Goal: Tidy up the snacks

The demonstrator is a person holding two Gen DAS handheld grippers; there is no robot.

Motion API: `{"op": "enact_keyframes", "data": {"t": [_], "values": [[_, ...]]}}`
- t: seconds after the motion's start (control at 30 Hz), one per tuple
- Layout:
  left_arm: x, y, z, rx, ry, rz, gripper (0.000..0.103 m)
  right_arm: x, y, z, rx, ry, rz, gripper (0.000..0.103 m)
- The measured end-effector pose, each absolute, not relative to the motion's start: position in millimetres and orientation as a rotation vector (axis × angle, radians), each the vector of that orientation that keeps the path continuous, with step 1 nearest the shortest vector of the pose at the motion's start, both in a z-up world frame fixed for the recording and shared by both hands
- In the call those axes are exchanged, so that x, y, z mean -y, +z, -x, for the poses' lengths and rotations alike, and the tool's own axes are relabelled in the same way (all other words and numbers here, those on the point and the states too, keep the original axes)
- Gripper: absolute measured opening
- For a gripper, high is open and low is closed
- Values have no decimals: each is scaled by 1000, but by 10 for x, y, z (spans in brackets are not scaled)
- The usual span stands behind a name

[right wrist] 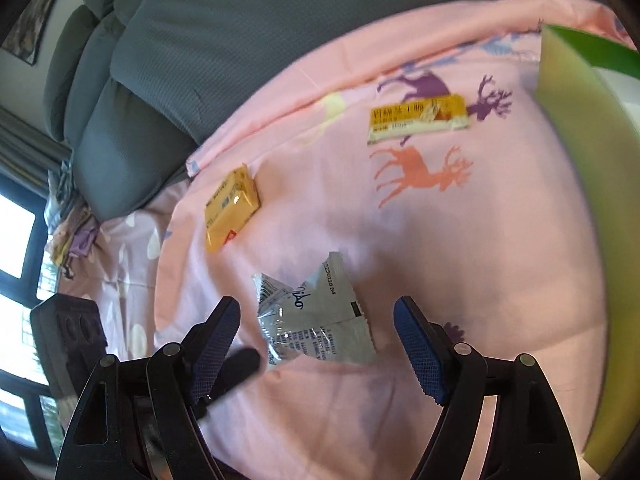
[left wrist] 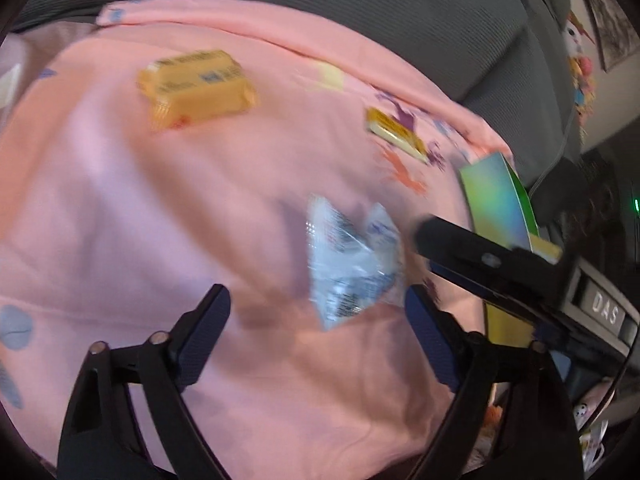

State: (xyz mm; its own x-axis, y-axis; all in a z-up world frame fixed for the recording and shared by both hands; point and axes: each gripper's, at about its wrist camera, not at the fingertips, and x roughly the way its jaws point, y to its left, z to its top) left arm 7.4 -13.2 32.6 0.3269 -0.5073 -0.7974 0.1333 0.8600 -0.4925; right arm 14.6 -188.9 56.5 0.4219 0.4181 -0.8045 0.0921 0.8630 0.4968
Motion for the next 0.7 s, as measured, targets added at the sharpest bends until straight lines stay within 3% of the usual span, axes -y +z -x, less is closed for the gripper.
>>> {"op": "enact_keyframes", "data": {"t": [0.17, 0.23, 0.27, 0.4, 0.7], "values": [[300, 264, -95, -1155, -459, 330, 63, 1760, 414, -277, -1169, 254, -505, 80], [345, 245, -109, -1150, -503, 352, 46, 1714, 326, -319, -1199, 268, -501, 80], [358, 238, -119, -1148, -516, 361, 41, 1703, 294, -331, -1208, 268, -501, 80], [432, 274, -105, -1121, -518, 336, 37, 1713, 304, -296, -1199, 264, -471, 64], [813, 779, -10, -970, -608, 262, 35, 2023, 876, -70, -1011, 216, -415, 62]]}}
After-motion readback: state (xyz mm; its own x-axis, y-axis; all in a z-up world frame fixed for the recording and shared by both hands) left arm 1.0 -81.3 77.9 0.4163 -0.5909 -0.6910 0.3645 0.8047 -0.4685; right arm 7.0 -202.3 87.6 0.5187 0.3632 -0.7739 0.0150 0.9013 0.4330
